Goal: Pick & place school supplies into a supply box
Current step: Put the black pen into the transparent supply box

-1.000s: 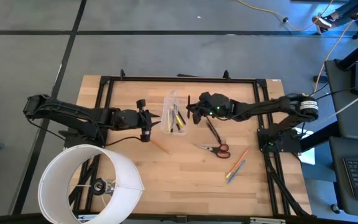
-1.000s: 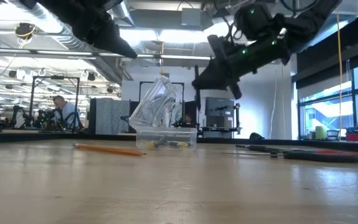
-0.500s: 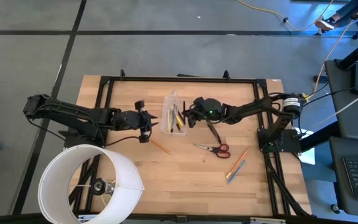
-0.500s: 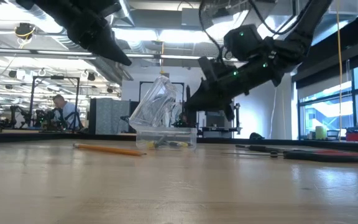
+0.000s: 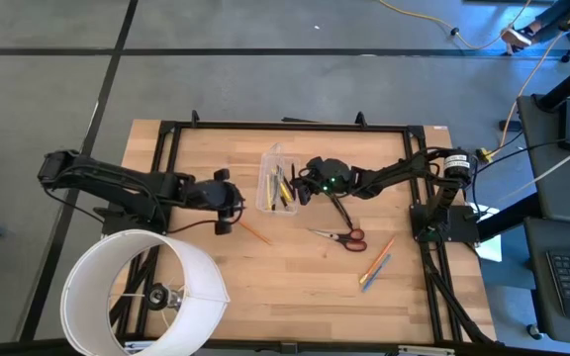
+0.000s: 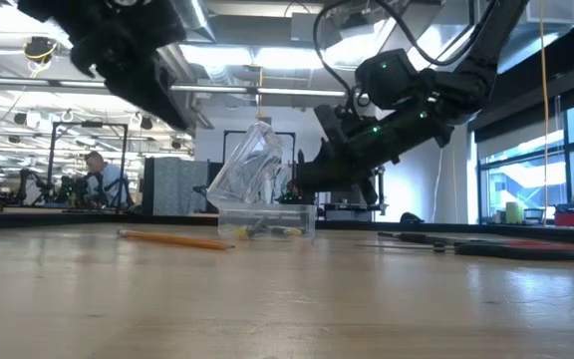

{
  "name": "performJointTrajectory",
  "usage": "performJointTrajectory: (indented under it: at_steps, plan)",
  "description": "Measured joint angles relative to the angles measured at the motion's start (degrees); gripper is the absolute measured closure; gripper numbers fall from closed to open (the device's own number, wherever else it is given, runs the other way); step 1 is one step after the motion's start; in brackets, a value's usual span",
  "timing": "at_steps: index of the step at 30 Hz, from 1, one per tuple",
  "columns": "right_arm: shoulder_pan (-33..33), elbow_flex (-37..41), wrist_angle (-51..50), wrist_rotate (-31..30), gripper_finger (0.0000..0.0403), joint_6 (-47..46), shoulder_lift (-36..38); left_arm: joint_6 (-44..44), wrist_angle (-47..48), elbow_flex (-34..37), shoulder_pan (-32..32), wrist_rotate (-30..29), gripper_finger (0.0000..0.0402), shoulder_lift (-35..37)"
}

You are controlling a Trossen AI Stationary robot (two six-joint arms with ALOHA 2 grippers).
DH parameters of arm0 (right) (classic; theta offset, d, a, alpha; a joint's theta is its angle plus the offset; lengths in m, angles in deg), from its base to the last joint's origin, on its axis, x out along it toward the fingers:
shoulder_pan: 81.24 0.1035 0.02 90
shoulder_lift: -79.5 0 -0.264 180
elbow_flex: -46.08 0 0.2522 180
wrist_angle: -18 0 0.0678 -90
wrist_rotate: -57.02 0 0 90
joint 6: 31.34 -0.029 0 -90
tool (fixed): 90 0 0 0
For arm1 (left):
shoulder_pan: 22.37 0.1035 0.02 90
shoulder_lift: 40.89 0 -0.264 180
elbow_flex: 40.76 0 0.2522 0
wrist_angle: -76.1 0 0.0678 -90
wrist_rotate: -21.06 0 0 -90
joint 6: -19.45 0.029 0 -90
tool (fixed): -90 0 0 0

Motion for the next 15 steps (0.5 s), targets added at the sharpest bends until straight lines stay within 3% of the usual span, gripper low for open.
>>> performJointTrajectory:
  at_steps: [15]
  plan:
    - [0.02, -0.05, -2.68, 4.40, 0.0348, -5.57, 0.00, 0.03, -0.54, 0.43, 0.00, 1.68, 0.0313, -9.90]
